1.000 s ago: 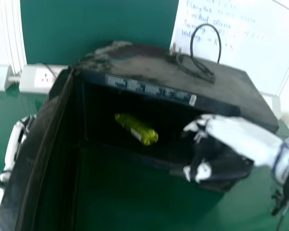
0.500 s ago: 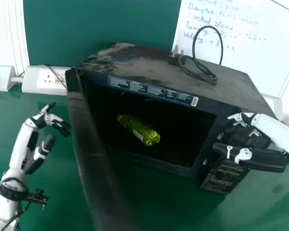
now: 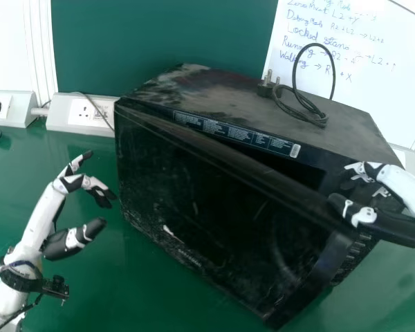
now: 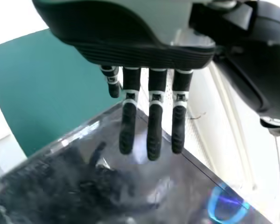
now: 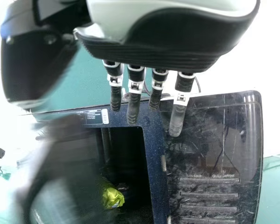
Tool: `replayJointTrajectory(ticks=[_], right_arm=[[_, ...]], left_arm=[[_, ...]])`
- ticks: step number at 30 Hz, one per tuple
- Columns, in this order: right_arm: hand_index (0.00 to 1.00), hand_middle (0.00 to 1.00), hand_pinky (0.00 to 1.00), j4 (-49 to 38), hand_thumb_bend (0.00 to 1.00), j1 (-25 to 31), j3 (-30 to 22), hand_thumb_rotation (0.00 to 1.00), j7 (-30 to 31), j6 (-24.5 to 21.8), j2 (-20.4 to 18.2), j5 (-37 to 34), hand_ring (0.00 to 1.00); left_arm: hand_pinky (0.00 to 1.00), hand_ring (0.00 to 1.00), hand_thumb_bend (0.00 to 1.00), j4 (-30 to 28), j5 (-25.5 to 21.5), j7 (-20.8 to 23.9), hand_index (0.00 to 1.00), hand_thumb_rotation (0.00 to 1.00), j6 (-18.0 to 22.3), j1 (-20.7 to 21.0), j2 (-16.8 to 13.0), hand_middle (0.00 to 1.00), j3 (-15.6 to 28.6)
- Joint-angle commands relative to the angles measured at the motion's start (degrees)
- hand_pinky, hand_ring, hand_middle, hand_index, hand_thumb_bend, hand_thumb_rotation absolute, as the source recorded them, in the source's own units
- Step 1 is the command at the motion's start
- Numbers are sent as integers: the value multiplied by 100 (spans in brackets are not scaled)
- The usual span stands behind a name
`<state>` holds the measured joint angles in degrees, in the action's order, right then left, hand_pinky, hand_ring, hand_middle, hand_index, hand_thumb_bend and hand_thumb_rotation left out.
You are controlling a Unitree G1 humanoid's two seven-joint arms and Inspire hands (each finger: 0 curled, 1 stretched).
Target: Put biscuit inside oven
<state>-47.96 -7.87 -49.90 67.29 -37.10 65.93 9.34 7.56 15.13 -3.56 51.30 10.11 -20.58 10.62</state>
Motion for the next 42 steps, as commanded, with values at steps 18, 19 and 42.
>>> replayJointTrajectory(ticks=[18, 19, 42], right_arm=[[85, 68, 44, -56, 87, 818, -758, 47, -1571, -1002, -653, 923, 57], [85, 67, 44, -48, 87, 788, -814, 46, -1605, -1079, -700, 860, 57], [74, 47, 24, -253, 83, 1525, 909, 47, -3231, -2435, -1037, 2953, 35]], left_arm=[[28, 34, 51, 552, 102, 155, 48, 4, 280, 158, -303, 40, -176], [28, 34, 51, 583, 97, 155, 48, 4, 298, 163, -313, 40, -180], [29, 35, 51, 925, 274, 284, 48, 4, 500, 268, -509, 41, -292]])
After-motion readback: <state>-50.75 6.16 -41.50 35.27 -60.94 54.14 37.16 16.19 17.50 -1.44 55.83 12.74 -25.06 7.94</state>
